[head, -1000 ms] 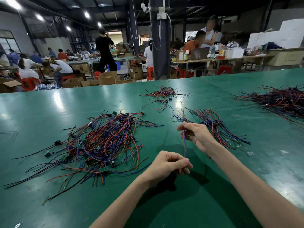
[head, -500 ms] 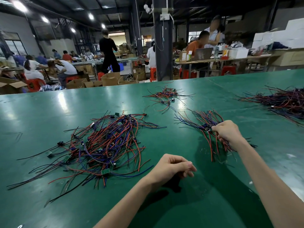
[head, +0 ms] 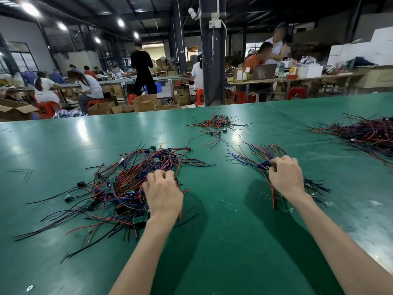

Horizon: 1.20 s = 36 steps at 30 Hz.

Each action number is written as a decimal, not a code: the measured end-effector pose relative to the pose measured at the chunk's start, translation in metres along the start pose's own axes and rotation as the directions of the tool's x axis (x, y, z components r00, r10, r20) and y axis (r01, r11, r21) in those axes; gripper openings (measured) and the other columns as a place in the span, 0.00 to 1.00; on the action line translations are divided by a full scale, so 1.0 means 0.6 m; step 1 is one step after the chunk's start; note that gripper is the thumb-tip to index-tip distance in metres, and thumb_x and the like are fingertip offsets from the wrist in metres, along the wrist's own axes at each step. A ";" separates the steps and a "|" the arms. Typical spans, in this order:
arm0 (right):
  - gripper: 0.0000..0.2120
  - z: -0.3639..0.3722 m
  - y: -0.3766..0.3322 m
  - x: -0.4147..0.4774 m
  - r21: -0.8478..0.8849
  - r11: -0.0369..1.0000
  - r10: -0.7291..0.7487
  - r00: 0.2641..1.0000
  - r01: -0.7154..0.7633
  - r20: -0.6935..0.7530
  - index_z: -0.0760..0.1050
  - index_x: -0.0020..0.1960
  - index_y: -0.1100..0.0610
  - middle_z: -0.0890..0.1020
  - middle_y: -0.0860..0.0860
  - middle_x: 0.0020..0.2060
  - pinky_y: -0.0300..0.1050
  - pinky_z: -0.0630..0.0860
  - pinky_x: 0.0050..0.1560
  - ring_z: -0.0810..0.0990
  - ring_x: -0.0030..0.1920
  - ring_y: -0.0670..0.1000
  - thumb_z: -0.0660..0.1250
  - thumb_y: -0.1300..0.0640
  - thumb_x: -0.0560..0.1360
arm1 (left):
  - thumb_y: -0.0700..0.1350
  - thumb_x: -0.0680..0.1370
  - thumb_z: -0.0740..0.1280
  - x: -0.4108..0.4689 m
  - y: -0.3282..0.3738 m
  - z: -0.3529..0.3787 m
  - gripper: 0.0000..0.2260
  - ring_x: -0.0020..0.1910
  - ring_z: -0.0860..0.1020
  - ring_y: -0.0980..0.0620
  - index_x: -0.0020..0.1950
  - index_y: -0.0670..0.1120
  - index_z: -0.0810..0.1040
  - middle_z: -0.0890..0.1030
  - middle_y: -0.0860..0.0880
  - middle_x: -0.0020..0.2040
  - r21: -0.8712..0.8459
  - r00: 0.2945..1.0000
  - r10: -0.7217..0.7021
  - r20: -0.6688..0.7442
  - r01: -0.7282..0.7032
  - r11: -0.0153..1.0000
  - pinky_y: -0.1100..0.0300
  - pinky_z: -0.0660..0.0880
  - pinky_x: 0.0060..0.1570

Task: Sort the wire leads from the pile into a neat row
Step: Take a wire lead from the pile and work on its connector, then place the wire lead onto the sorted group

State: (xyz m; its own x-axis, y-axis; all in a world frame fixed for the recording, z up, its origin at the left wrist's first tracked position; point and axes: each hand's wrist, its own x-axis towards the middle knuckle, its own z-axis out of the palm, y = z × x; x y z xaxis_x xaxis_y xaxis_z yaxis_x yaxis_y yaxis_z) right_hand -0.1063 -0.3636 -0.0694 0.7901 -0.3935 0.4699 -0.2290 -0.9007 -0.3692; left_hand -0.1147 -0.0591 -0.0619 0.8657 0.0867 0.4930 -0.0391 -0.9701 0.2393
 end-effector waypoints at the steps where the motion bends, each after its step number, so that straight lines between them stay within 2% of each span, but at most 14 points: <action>1: 0.12 0.001 -0.005 -0.003 0.014 1.000 -0.026 1.000 0.026 -0.012 0.79 0.57 0.63 0.79 0.61 0.52 0.54 0.71 0.54 0.71 0.55 0.61 0.63 0.62 0.76 | 0.40 0.75 0.61 0.003 -0.010 -0.003 0.16 0.59 0.67 0.45 0.62 0.48 0.72 0.73 0.44 0.60 0.061 0.995 -0.085 0.048 0.082 0.995 0.52 0.65 0.57; 3: 0.11 0.003 -0.016 -0.009 0.037 0.996 -0.084 0.996 0.085 -0.020 0.79 0.55 0.63 0.79 0.61 0.51 0.54 0.71 0.55 0.72 0.54 0.60 0.64 0.62 0.76 | 0.41 0.75 0.61 0.008 -0.025 -0.011 0.17 0.62 0.66 0.42 0.63 0.47 0.69 0.71 0.41 0.63 0.150 0.962 -0.216 0.165 0.192 0.970 0.48 0.65 0.59; 6: 0.10 0.009 -0.031 -0.019 0.077 0.986 -0.151 0.989 0.151 -0.005 0.80 0.54 0.62 0.80 0.60 0.50 0.53 0.70 0.55 0.73 0.54 0.60 0.64 0.63 0.75 | 0.42 0.77 0.61 0.010 -0.035 -0.014 0.13 0.63 0.66 0.41 0.61 0.46 0.71 0.71 0.41 0.64 0.191 0.928 -0.258 0.268 0.211 0.959 0.48 0.66 0.60; 11: 0.10 0.018 -0.049 -0.033 0.108 0.966 -0.238 0.971 0.234 0.026 0.81 0.54 0.61 0.81 0.58 0.51 0.52 0.70 0.57 0.73 0.54 0.59 0.64 0.64 0.75 | 0.37 0.76 0.64 0.013 -0.043 -0.014 0.14 0.60 0.69 0.43 0.61 0.44 0.74 0.73 0.42 0.61 0.084 0.955 -0.223 0.197 0.210 0.974 0.54 0.69 0.59; 14: 0.09 0.021 -0.058 -0.042 0.128 0.958 -0.264 0.963 0.256 0.046 0.81 0.54 0.61 0.81 0.57 0.51 0.52 0.70 0.55 0.73 0.54 0.58 0.64 0.63 0.76 | 0.35 0.75 0.64 0.013 -0.047 -0.013 0.15 0.60 0.68 0.43 0.61 0.44 0.75 0.73 0.41 0.61 -0.013 0.957 -0.245 0.157 0.250 0.968 0.53 0.69 0.59; 17: 0.09 0.024 -0.063 -0.050 0.157 0.948 -0.288 0.956 0.275 0.062 0.81 0.52 0.61 0.81 0.57 0.49 0.52 0.70 0.55 0.73 0.54 0.58 0.65 0.64 0.75 | 0.43 0.77 0.65 0.014 -0.044 -0.011 0.09 0.59 0.68 0.43 0.56 0.47 0.78 0.74 0.44 0.58 0.007 0.972 -0.230 0.050 0.230 0.973 0.51 0.67 0.57; 18: 0.08 0.026 -0.065 -0.052 0.170 0.945 -0.295 0.953 0.281 0.069 0.81 0.52 0.61 0.81 0.57 0.49 0.52 0.70 0.55 0.73 0.53 0.58 0.65 0.64 0.75 | 0.48 0.77 0.65 0.014 -0.040 -0.010 0.08 0.58 0.69 0.44 0.54 0.48 0.79 0.75 0.45 0.57 0.016 0.977 -0.210 0.026 0.210 0.978 0.51 0.67 0.57; 19: 0.08 0.027 -0.068 -0.054 0.183 0.941 -0.304 0.950 0.286 0.076 0.82 0.52 0.61 0.81 0.57 0.48 0.52 0.70 0.55 0.73 0.53 0.58 0.66 0.64 0.75 | 0.54 0.77 0.64 0.013 -0.036 -0.006 0.12 0.58 0.69 0.44 0.51 0.48 0.81 0.76 0.45 0.57 0.035 0.981 -0.190 0.034 0.189 0.981 0.50 0.66 0.57; 22: 0.07 0.029 -0.077 -0.060 0.210 0.928 -0.334 0.937 0.309 0.098 0.82 0.50 0.60 0.81 0.56 0.48 0.52 0.70 0.56 0.74 0.53 0.58 0.66 0.64 0.75 | 0.65 0.74 0.63 0.011 -0.022 0.010 0.22 0.61 0.68 0.44 0.51 0.49 0.83 0.75 0.46 0.58 0.144 0.971 -0.151 0.188 0.125 0.982 0.49 0.65 0.60; 24: 0.07 0.029 -0.081 -0.064 0.230 0.921 -0.347 0.931 0.315 0.115 0.82 0.50 0.60 0.82 0.55 0.47 0.53 0.70 0.56 0.74 0.53 0.58 0.67 0.64 0.75 | 0.63 0.74 0.65 0.011 -0.019 0.018 0.21 0.62 0.67 0.43 0.54 0.48 0.83 0.74 0.46 0.60 0.142 0.960 -0.144 0.240 0.112 0.983 0.48 0.64 0.63; 28: 0.07 0.026 -0.091 -0.072 0.283 0.906 -0.357 0.927 0.314 0.114 0.83 0.48 0.60 0.82 0.55 0.46 0.51 0.70 0.56 0.74 0.51 0.58 0.67 0.65 0.74 | 0.50 0.75 0.66 0.011 -0.022 0.018 0.11 0.60 0.66 0.43 0.50 0.46 0.83 0.75 0.46 0.58 0.026 0.967 -0.133 0.219 0.130 0.991 0.50 0.64 0.61; 31: 0.07 0.024 -0.098 -0.077 0.338 0.890 -0.363 0.925 0.308 0.112 0.83 0.48 0.61 0.82 0.55 0.45 0.51 0.70 0.56 0.74 0.51 0.57 0.67 0.66 0.74 | 0.46 0.73 0.66 0.011 -0.021 0.010 0.08 0.60 0.67 0.43 0.44 0.46 0.85 0.76 0.47 0.58 -0.171 0.957 -0.178 0.231 0.220 0.960 0.50 0.64 0.59; 34: 0.07 0.024 -0.107 -0.083 0.381 0.870 -0.379 0.919 0.314 0.107 0.83 0.47 0.61 0.83 0.54 0.44 0.46 0.70 0.54 0.74 0.49 0.54 0.67 0.66 0.74 | 0.44 0.72 0.69 0.016 -0.017 -0.005 0.08 0.58 0.72 0.46 0.36 0.45 0.85 0.81 0.51 0.51 -0.446 0.948 -0.211 0.238 0.299 0.844 0.56 0.66 0.58; 36: 0.07 0.025 -0.115 -0.087 0.428 0.854 -0.379 0.917 0.296 0.122 0.83 0.47 0.61 0.83 0.54 0.43 0.41 0.69 0.52 0.75 0.47 0.52 0.67 0.66 0.74 | 0.41 0.71 0.71 0.013 -0.008 -0.019 0.07 0.53 0.77 0.50 0.32 0.44 0.82 0.82 0.54 0.41 -0.658 0.931 -0.223 0.289 0.363 0.659 0.61 0.68 0.51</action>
State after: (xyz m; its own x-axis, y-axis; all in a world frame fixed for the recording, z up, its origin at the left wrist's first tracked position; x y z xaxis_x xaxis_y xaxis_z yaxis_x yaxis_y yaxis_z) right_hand -0.1232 -0.2782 -0.0803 0.8810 0.0032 0.4732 0.2820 -0.8065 -0.5196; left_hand -0.1135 -0.0513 -0.0493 0.9589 0.2320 0.1635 -0.0402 -0.4591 0.8875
